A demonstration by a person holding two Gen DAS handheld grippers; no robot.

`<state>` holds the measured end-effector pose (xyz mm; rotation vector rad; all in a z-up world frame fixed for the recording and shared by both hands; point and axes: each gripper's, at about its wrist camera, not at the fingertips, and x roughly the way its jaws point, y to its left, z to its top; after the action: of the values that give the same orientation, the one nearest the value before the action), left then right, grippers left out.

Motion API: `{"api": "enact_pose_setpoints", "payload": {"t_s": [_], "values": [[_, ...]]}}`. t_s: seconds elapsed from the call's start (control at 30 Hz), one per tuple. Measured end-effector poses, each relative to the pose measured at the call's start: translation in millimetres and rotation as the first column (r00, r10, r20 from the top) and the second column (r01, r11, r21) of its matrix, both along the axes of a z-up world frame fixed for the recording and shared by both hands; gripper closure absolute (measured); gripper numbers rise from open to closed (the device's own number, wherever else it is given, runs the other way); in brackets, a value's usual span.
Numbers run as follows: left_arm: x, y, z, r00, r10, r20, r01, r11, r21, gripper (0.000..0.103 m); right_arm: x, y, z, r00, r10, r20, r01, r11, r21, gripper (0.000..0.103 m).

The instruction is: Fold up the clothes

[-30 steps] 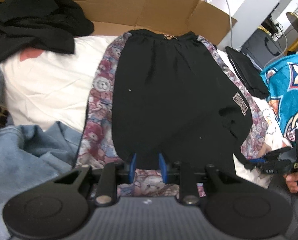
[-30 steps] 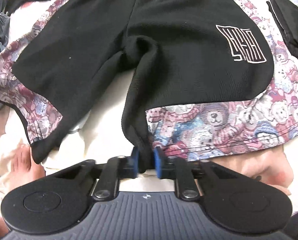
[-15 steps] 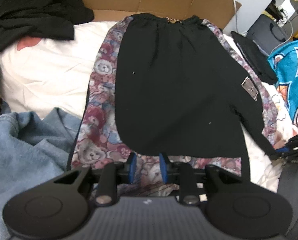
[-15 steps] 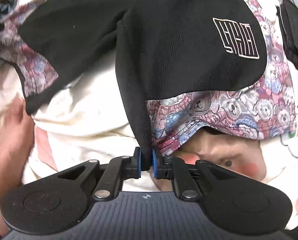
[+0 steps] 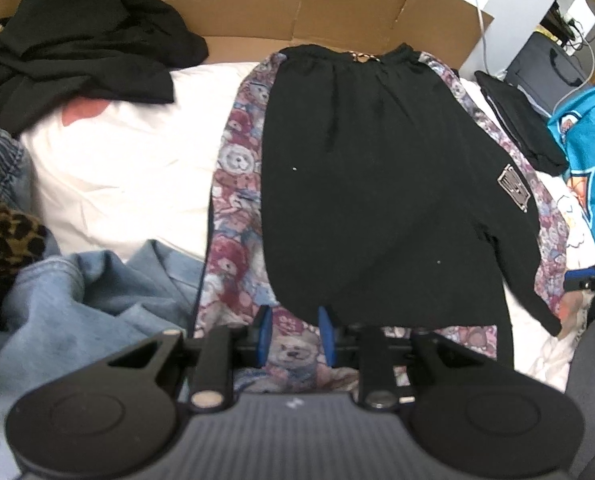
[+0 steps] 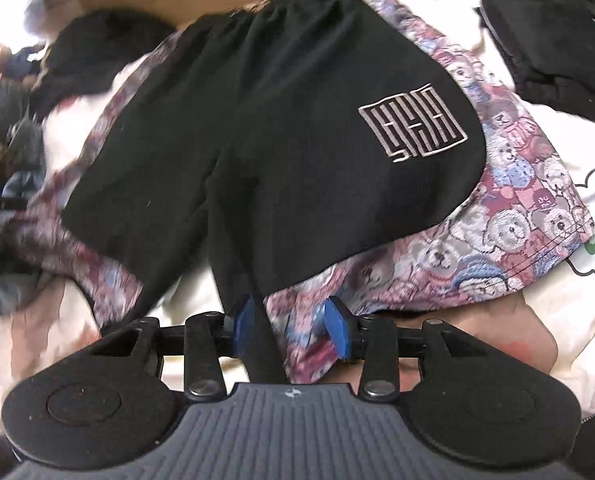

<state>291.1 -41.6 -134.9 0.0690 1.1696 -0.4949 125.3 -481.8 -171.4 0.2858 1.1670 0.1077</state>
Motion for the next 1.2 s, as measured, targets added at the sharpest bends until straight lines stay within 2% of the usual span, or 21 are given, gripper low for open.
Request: {"api": "enact_pose_setpoints", "payload": {"t_s": [0.23, 0.37, 0.5, 0.63, 0.8, 0.9, 0.97, 1.07, 1.2], "values": [[3, 11, 1, 1.0, 0.008, 0.0, -0.008, 0.998, 0.058, 0.075, 11, -4, -26, 0.99, -0.133, 0.046, 0.125, 0.982, 0.141, 0.057], [2, 17, -15, 0.999, 0.011, -0.044, -0.005, 0.992, 0.124, 0.073, 21, -5, -41, 0.98, -0.2, 0.008, 0.198, 0.972, 0.123, 0.056], [-1, 24, -29, 0.997, 0.012, -0.078, -0.001, 0.99, 0.14, 0.075, 26, -6, -55, 0.976, -0.201, -0.085, 0.209, 0.971, 0.112, 0.056], [-4, 27, -26, 0.997, 0.029, -0.077, -0.019, 0.991, 0.131, 0.075, 24, -8, -49, 0.974, -0.224, -0.043, 0.228, 0.965, 0.128, 0.056], [-15, 27, -5, 1.0, -0.006, -0.029, 0.01, 0.99, 0.142, 0.075, 20, 3, -31, 0.978, -0.18, 0.106, 0.157, 0.968, 0.196, 0.055], [-17, 33, 12, 1.0, 0.003, 0.012, -0.005, 0.992, 0.128, 0.074, 23, 19, -28, 0.981, -0.12, 0.15, 0.078, 0.962, 0.26, 0.051], [-18, 39, 20, 0.999, 0.02, 0.037, -0.024, 0.992, 0.125, 0.073, 27, 30, -32, 0.989, -0.08, 0.128, 0.036, 0.95, 0.312, 0.051], [-16, 47, 22, 0.999, 0.041, 0.032, -0.044, 0.994, 0.1, 0.071, 31, 47, -42, 0.997, -0.039, 0.064, 0.013, 0.932, 0.363, 0.051], [-14, 48, 11, 0.999, 0.046, 0.012, -0.047, 0.993, 0.106, 0.071, 36, 65, -59, 1.0, -0.001, -0.029, 0.013, 0.911, 0.412, 0.051]]}}
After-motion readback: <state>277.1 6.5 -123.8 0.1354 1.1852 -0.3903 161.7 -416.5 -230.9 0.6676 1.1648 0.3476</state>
